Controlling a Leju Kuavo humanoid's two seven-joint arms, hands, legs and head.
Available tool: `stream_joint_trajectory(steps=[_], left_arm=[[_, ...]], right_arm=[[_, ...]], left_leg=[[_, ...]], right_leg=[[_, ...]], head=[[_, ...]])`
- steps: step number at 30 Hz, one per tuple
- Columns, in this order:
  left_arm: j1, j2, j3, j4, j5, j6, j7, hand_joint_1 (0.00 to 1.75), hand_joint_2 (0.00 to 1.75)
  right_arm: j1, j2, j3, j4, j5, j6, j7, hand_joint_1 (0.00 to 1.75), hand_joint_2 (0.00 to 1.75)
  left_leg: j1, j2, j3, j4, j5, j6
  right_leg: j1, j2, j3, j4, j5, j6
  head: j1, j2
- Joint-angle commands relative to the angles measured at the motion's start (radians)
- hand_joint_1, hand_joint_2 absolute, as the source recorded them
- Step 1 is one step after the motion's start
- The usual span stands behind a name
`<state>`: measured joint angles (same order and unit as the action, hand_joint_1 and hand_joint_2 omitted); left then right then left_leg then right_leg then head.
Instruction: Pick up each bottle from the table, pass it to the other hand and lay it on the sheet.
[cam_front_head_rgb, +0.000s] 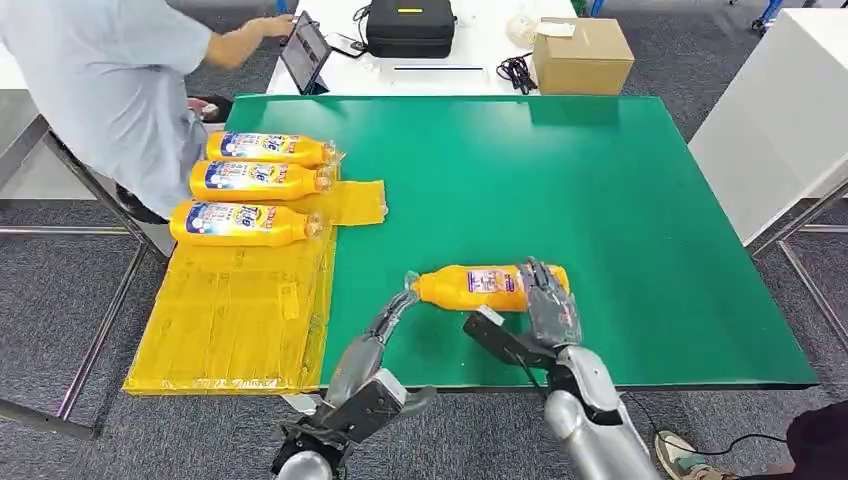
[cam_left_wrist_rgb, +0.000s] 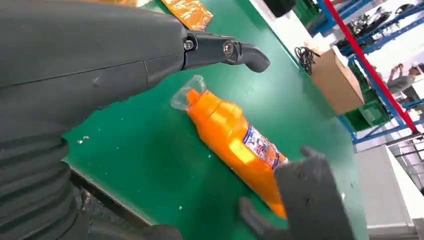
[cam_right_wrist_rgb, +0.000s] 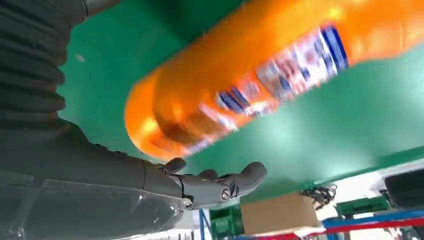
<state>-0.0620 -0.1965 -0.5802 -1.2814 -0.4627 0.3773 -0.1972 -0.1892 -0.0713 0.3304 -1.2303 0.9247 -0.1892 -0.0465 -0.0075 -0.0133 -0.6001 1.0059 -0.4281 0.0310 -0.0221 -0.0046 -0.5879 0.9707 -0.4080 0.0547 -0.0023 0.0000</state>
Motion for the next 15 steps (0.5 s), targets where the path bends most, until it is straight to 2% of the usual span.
stream_joint_trajectory(steps=[1,7,15], left_arm=[[-0.055,0.016,-0.028,0.048,-0.009,-0.005,0.005,0.00,1.75],[-0.067,0.012,-0.024,0.054,-0.028,0.012,-0.001,0.00,1.75],[-0.074,0.007,-0.023,0.070,-0.014,-0.001,-0.001,0.00,1.75]], right_arm=[[-0.103,-0.029,0.044,0.094,0.002,0.001,0.004,0.00,1.75],[-0.126,-0.033,0.082,0.081,0.042,-0.012,-0.001,0.00,1.75],[-0.149,-0.036,0.081,0.148,0.014,0.025,0.002,0.00,1.75]], left_leg=[[0.002,0.002,0.004,0.000,-0.002,-0.002],[0.001,0.003,0.003,0.000,-0.002,-0.002],[0.002,0.002,0.004,0.000,-0.001,-0.002]], right_leg=[[0.002,0.001,0.004,-0.001,-0.001,-0.003],[0.001,0.002,0.003,0.000,-0.001,-0.002],[0.002,0.001,0.004,-0.001,-0.001,-0.002]], head=[[0.000,0.000],[0.000,0.000],[0.000,0.000]])
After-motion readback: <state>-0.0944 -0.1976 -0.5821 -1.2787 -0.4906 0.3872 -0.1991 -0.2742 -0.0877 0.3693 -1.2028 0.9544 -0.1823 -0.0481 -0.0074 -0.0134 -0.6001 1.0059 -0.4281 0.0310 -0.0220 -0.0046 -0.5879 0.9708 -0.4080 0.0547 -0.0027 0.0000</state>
